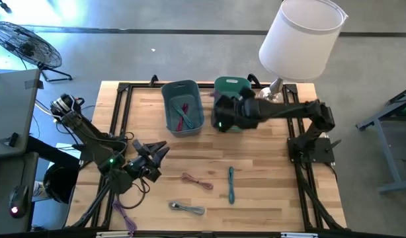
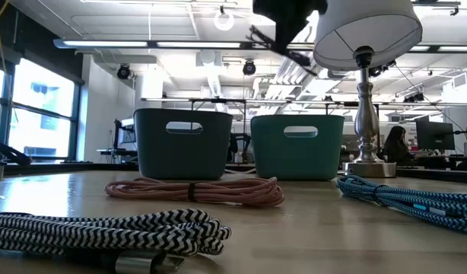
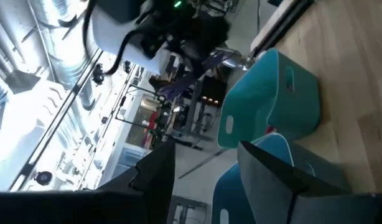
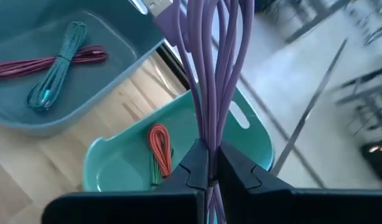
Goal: Pick & Place USB Port
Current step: Put the right violet charger cable into the green bin, then put the violet charger cable into the green bin
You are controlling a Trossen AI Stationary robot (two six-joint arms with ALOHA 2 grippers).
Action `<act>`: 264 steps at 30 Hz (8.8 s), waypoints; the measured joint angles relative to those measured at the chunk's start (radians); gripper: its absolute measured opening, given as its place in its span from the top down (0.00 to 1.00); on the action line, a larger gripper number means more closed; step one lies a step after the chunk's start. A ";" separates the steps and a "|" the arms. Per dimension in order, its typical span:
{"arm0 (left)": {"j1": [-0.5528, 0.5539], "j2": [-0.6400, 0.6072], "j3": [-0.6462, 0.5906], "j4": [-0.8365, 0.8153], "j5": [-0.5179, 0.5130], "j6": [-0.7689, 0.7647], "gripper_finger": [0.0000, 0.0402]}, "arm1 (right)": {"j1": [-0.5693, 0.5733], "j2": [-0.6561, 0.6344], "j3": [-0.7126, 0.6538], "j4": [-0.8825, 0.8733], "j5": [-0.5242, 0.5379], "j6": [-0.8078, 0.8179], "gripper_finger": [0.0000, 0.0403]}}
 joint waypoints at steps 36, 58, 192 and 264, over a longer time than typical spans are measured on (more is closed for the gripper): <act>0.000 0.000 0.000 -0.516 0.206 -0.489 0.58 | -0.363 0.000 -0.339 0.321 -0.433 -0.078 0.61; -0.146 -0.044 0.354 -1.162 0.987 -1.010 0.58 | -0.069 -0.008 -0.066 0.274 -0.824 -0.379 0.36; -0.168 0.661 0.688 -1.447 0.464 -1.213 0.98 | 0.589 -0.008 -0.072 0.496 -0.472 -0.442 0.36; 0.583 0.193 0.273 0.238 1.550 -0.052 0.98 | 0.685 -0.008 -0.072 0.559 0.376 -0.749 0.36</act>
